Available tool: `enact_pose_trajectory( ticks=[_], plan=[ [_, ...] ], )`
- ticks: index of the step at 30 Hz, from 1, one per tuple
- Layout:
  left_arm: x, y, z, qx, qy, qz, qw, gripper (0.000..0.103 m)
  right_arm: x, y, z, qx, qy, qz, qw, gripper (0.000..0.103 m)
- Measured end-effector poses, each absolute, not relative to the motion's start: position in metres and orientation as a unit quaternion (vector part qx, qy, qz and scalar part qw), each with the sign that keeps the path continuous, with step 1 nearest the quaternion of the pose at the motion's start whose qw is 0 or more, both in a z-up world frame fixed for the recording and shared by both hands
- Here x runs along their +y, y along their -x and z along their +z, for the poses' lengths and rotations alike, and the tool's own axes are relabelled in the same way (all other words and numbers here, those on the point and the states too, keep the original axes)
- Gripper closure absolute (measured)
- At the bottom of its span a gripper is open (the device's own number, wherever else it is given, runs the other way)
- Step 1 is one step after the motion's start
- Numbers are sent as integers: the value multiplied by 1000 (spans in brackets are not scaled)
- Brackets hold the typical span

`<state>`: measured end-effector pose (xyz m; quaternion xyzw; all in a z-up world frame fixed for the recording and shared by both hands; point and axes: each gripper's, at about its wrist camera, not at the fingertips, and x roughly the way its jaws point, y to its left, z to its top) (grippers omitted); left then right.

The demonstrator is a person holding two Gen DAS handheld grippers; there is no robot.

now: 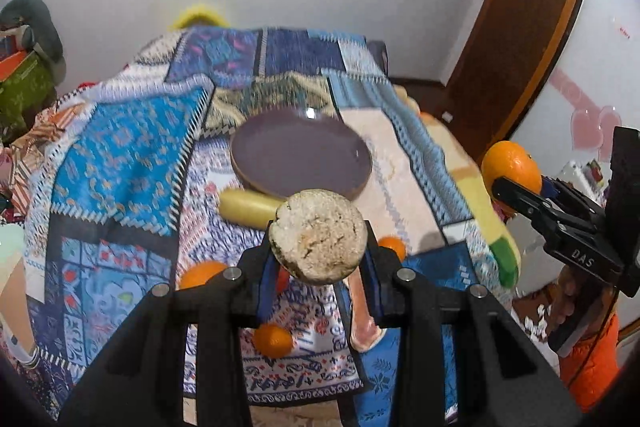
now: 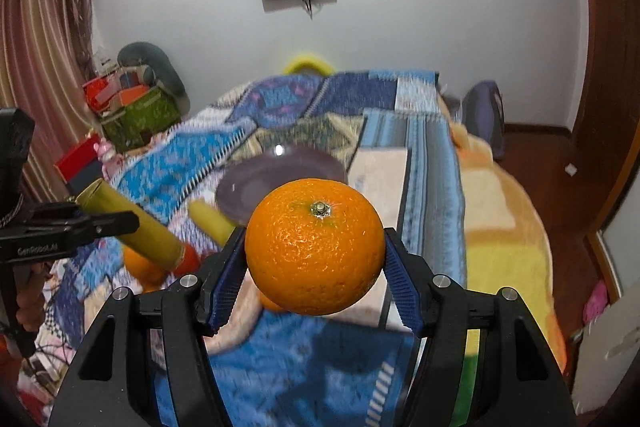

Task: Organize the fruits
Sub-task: 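Close the left tool on the yellow-green cylinder while the right tool grasps the large orange, then carry the cylinder with the left tool onto the plate while the right tool sets the orange there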

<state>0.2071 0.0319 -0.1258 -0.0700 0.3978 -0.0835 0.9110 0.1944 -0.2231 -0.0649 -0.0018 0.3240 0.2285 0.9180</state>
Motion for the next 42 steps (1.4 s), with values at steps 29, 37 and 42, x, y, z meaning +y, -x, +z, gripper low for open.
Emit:
enact_pose_trajectory(
  ticks=[29, 37, 42],
  plan=[
    [63, -293, -123, 357, 81, -35, 930, 67, -164, -282, -59, 290, 40, 237, 926, 41],
    [60, -327, -151, 383, 70, -36, 920, 67, -155, -311, -87, 323, 45, 239, 915, 41],
    [62, -348, -168, 403, 72, -39, 912, 67, -148, -328, -105, 345, 57, 242, 905, 41]
  ],
)
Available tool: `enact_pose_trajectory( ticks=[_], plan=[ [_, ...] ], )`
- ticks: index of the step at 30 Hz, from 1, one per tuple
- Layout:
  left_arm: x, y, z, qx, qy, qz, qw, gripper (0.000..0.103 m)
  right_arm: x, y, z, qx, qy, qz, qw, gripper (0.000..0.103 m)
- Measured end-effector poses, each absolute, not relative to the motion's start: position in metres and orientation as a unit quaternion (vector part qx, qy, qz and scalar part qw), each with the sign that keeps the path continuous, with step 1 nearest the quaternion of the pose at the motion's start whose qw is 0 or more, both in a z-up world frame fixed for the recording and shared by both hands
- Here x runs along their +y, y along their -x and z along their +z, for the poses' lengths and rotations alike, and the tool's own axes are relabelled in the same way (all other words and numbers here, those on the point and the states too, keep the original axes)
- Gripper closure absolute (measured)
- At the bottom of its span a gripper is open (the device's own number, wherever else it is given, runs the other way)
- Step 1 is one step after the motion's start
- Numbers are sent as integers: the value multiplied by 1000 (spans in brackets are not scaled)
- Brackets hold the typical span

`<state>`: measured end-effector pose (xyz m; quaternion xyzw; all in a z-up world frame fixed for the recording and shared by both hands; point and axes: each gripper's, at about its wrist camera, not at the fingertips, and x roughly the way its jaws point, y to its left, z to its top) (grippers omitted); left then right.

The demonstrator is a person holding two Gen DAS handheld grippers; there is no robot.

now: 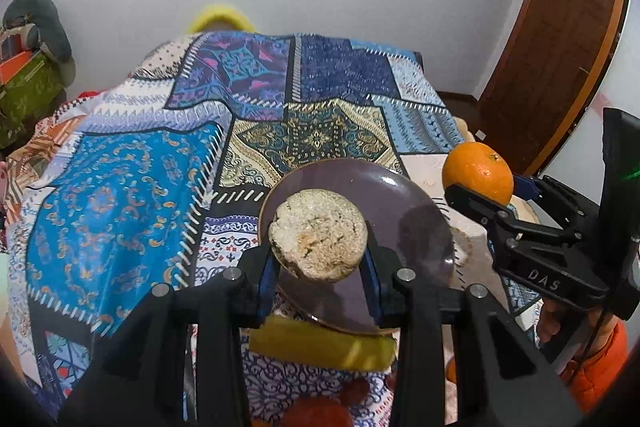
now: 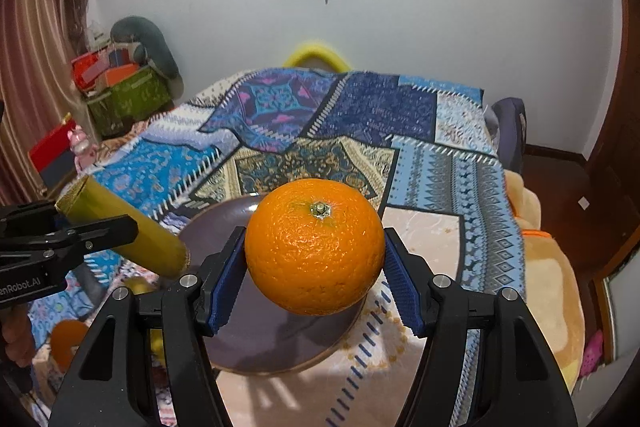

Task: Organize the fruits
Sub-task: 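Carry the cylinder with the left tool onto the plate while the right tool sets the orange there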

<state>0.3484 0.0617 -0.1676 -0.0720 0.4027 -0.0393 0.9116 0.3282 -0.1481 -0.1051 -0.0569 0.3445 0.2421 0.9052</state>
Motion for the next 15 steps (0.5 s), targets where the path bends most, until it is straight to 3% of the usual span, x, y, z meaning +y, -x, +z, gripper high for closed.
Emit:
enact_pose_trajectory(
  ticks=[15],
  plan=[
    [61, -396, -192, 464, 87, -86, 878, 66, -131, -362, -148, 408, 102, 253, 871, 41]
  ],
)
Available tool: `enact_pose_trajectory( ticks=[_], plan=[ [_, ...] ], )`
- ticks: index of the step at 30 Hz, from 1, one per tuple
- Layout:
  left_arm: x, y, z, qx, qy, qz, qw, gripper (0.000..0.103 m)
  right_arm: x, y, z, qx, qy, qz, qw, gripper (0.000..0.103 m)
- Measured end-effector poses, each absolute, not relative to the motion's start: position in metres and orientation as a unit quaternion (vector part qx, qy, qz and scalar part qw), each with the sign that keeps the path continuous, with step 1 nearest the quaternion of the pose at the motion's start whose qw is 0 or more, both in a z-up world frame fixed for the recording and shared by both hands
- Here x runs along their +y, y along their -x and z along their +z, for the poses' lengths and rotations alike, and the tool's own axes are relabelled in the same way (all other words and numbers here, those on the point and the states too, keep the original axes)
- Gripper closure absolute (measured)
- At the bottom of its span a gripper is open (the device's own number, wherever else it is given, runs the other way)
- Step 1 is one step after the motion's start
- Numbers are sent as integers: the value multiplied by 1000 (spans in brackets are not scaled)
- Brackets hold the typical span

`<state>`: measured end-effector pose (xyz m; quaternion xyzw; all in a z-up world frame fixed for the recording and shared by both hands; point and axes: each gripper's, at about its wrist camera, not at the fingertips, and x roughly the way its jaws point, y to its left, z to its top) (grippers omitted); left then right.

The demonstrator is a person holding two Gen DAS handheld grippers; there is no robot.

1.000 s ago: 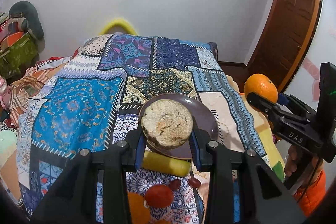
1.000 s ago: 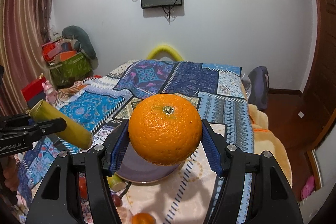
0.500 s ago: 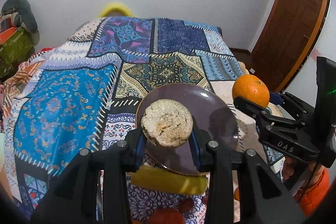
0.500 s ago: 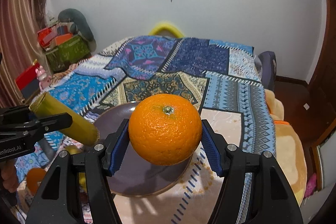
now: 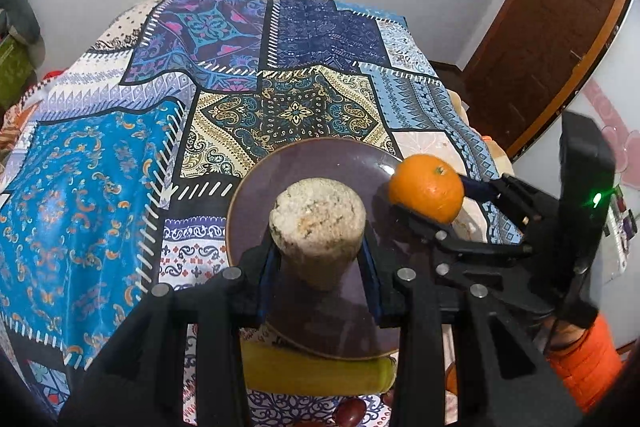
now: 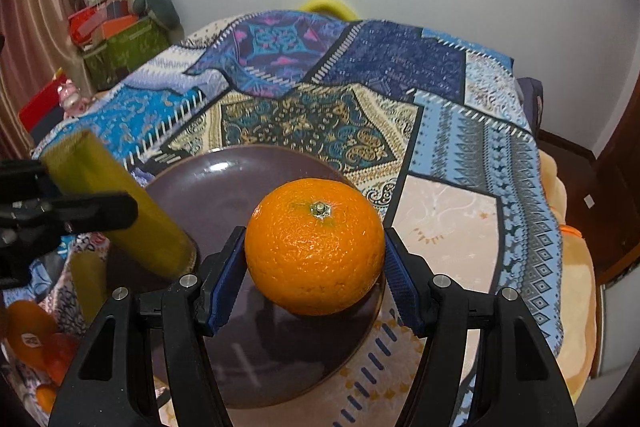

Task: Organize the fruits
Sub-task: 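Carry the cylinder with the left tool onto the plate while the right tool sets the orange there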

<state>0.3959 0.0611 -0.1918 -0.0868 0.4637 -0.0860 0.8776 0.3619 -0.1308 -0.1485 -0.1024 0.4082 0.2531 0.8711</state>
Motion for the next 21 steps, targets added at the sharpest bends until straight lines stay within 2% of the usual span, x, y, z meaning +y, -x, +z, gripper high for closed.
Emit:
enact_pose_trajectory(
  ticks=[12, 17, 21],
  plan=[
    [61, -418, -200, 479, 63, -55, 874, 60, -124, -372, -164, 437, 113, 257, 855, 40],
    [66, -418, -205, 490, 73, -52, 867, 52, -124, -372, -165, 438, 117, 258, 853, 40],
    [71, -416, -210, 502, 86, -46, 859, 50, -126, -367, -156, 426, 113, 259, 860, 37]
  ],
)
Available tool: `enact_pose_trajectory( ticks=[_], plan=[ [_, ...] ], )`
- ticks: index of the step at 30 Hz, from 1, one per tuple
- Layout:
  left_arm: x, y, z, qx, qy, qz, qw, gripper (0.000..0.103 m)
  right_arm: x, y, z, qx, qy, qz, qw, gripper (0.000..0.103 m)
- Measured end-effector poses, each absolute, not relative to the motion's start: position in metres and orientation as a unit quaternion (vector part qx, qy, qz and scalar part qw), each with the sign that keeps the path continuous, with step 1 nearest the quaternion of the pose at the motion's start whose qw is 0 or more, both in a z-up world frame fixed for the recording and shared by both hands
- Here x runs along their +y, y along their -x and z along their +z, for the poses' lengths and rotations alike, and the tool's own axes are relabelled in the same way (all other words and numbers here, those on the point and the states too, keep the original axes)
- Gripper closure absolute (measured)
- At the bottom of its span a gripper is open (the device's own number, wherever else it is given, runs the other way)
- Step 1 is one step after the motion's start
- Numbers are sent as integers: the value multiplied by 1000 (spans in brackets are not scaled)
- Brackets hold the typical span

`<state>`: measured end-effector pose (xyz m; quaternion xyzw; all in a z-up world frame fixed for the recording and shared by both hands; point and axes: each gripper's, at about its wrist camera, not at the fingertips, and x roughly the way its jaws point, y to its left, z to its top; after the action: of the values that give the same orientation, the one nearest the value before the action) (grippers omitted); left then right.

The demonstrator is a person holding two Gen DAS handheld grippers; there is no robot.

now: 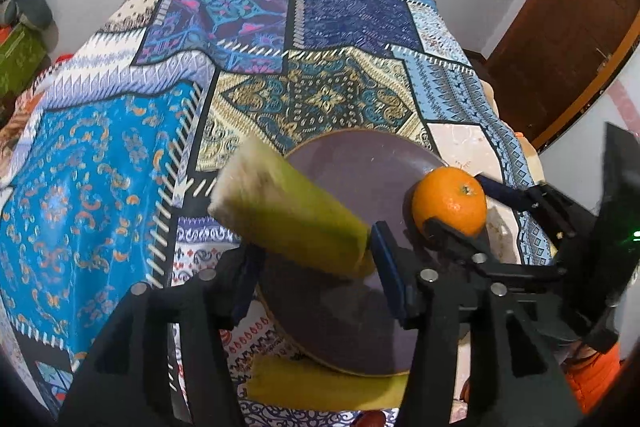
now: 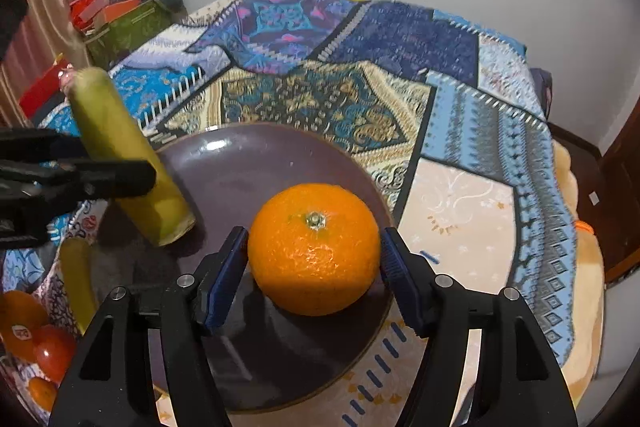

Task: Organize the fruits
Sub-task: 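Carry the cylinder with the left tool onto the plate while the right tool sets the orange there, then move the left tool to the Dole-sticker orange while the right tool reaches the second yellow-green cylinder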

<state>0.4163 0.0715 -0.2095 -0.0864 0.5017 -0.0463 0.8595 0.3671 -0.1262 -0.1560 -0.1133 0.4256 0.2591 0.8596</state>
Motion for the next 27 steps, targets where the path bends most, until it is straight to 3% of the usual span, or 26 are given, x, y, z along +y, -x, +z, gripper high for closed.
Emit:
enact_pose_trajectory(
  ticks=[15, 27],
  plan=[
    [78, -356, -171, 461, 84, -44, 882, 48, -138, -324, -106, 377, 113, 255, 883, 33],
    [106, -284, -157, 441, 79, -1, 894, 40, -131, -279, -102, 387, 110, 269, 875, 33]
  ],
)
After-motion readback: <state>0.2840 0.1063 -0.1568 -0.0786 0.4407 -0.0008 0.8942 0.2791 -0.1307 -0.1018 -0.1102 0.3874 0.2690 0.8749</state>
